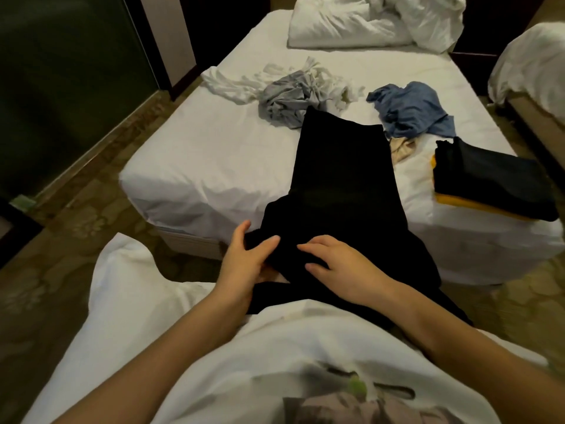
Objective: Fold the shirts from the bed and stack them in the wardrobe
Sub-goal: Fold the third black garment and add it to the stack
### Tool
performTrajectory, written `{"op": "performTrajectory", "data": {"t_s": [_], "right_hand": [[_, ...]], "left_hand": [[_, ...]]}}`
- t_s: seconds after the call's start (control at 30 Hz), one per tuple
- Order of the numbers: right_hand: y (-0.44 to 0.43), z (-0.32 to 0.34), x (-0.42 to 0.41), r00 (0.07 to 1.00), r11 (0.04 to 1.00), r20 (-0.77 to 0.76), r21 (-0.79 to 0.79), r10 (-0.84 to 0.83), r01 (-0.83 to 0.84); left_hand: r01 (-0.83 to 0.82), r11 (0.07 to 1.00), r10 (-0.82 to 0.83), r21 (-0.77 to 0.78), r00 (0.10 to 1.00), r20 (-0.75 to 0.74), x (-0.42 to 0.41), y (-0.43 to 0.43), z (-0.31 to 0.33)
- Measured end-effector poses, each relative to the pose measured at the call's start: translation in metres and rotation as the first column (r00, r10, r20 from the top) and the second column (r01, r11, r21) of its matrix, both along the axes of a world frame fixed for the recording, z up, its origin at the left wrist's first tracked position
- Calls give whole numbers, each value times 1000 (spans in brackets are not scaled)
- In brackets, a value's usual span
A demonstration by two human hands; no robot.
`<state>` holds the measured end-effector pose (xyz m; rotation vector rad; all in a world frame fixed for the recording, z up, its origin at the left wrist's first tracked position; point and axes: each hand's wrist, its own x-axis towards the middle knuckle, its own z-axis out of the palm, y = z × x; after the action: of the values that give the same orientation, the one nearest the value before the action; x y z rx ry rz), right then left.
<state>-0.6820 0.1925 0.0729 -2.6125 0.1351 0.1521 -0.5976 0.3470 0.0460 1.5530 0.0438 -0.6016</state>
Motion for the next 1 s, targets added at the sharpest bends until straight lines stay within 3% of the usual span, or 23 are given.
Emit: {"op": "performTrajectory", "data": {"t_s": [0.1, 0.17, 0.23, 0.3, 0.33, 0.37, 0.4, 0.43, 0.5, 0.53, 0.73, 0.87, 1.0], "right_hand": [[1, -4, -1, 1000, 1000, 19, -1, 4, -4], [0, -5, -3, 1000, 1000, 14, -4, 18, -18], [-4, -6, -4, 1000, 998, -5, 53, -16, 17], [-9, -5, -4, 975, 930, -64, 293, -211, 221], [-13, -3, -3, 929, 796, -146, 480, -341, 368], [-16, 0, -1, 863, 592, -271, 638, -426, 493], [-21, 3, -1, 803, 382, -379, 732, -460, 564], [-26, 6, -1, 762, 241, -446, 765, -469, 597], [-35, 11, 1, 719, 80, -514, 786, -467, 614], [-38, 13, 4, 709, 49, -529, 785, -467, 618], [-39, 10, 39, 686, 75, -531, 762, -497, 644], [-48, 12, 41, 745, 349, -282, 747, -604, 566], [-61, 9, 21, 803, 565, -85, 667, -590, 486]], "left_hand": [[37, 967, -121, 253, 939, 322, -4, -10, 3], [107, 907, -341, 407, 753, 563, -11, -15, 11], [255, 818, -565, 516, 531, 632, -17, -19, 17], [376, 750, -661, 543, 427, 617, -17, -19, 18], [423, 748, -662, 511, 437, 608, -15, -18, 18], [454, 758, -650, 469, 462, 603, -13, -17, 18], [467, 769, -637, 437, 492, 594, -11, -15, 17], [478, 776, -628, 412, 522, 577, -10, -13, 16], [499, 788, -613, 361, 583, 533, -7, -7, 12], [505, 795, -604, 336, 615, 507, -5, -5, 9], [514, 813, -581, 274, 683, 443, -3, -1, 7], [517, 814, -578, 263, 687, 440, -1, 0, 3], [521, 816, -574, 252, 677, 460, 2, 0, -6]]}}
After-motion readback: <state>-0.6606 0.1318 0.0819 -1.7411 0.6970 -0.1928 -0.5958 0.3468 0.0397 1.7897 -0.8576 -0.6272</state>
